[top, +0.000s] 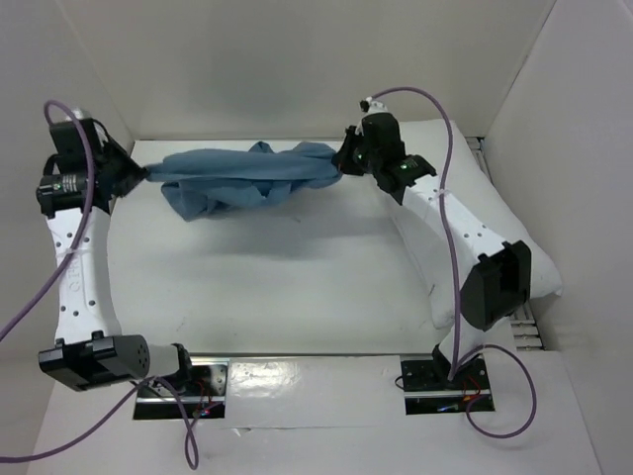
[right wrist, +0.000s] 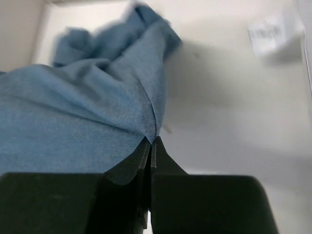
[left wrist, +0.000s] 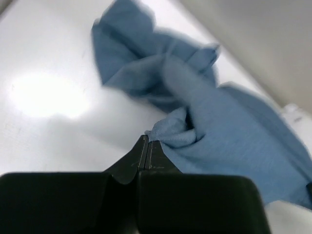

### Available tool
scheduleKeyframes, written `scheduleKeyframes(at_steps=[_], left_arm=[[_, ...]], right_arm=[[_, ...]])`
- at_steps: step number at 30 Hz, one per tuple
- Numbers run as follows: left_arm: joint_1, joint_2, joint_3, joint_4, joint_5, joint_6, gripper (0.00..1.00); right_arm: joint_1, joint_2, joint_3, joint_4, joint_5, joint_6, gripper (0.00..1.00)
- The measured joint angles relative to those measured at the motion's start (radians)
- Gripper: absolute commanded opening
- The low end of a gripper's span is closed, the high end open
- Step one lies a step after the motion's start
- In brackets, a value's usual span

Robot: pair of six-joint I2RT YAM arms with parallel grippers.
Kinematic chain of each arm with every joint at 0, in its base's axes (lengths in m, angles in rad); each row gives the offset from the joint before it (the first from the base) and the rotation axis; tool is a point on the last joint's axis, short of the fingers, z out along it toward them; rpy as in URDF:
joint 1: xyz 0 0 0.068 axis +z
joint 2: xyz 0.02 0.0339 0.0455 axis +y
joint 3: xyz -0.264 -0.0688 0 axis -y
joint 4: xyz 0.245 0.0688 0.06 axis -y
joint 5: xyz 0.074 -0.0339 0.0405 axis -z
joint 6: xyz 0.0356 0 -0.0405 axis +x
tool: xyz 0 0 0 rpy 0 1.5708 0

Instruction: Put the pillow into the pillowcase

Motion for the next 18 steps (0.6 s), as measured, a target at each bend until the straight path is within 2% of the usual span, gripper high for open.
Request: scheduleKeyframes(at_steps=[1,2,3,5,6,7,9,11,12,13,15,18], left_arm=[[0.000,-0.018,-0.071,0.007,0.000,0.011,0.11],[0.000,-0.032,-0.142,0.006,0.003,0.026,0.37],[-0.002,-0.041,-0.214,0.004,0.013,0.046,0.58],[-0.016,-0.030,-0.342,-0.011,0.033,0.085,0.71],[-0.029,-0.006,-0.367,-0.034,0.037,0.098,0.71],[-0.052,0.030,-0.373,-0.059,0.038,0.114,0.71],[-0.113,0.088,-0.373,-0.058,0.033,0.137,0.59],[-0.192,0.110,-0.373,-0.055,0.002,0.148,0.50],[-0.230,0.111,-0.372,-0.053,-0.008,0.160,0.37],[-0.269,0.108,-0.371,-0.047,-0.015,0.166,0.30],[-0.351,0.109,-0.366,-0.029,-0.029,0.196,0.22],[-0.461,0.146,-0.343,-0.019,-0.041,0.226,0.30]], right_arm=[[-0.008,0.011,-0.030,-0.003,0.000,-0.001,0.00],[-0.018,0.037,-0.057,-0.009,-0.001,-0.005,0.00],[-0.024,0.072,-0.070,-0.019,-0.005,-0.008,0.03],[-0.037,0.187,-0.048,-0.054,-0.012,-0.027,0.28],[-0.041,0.250,-0.021,-0.079,-0.012,-0.031,0.51],[-0.043,0.312,0.016,-0.108,-0.008,-0.036,0.57],[-0.045,0.403,0.056,-0.129,-0.007,-0.056,0.64],[-0.047,0.417,0.049,-0.166,-0.004,-0.063,0.64],[-0.047,0.403,0.040,-0.167,-0.002,-0.059,0.64],[-0.047,0.376,0.022,-0.152,-0.003,-0.056,0.64],[-0.047,0.295,-0.033,-0.132,-0.002,-0.047,0.62],[-0.044,0.159,-0.106,-0.100,0.009,-0.033,0.59]])
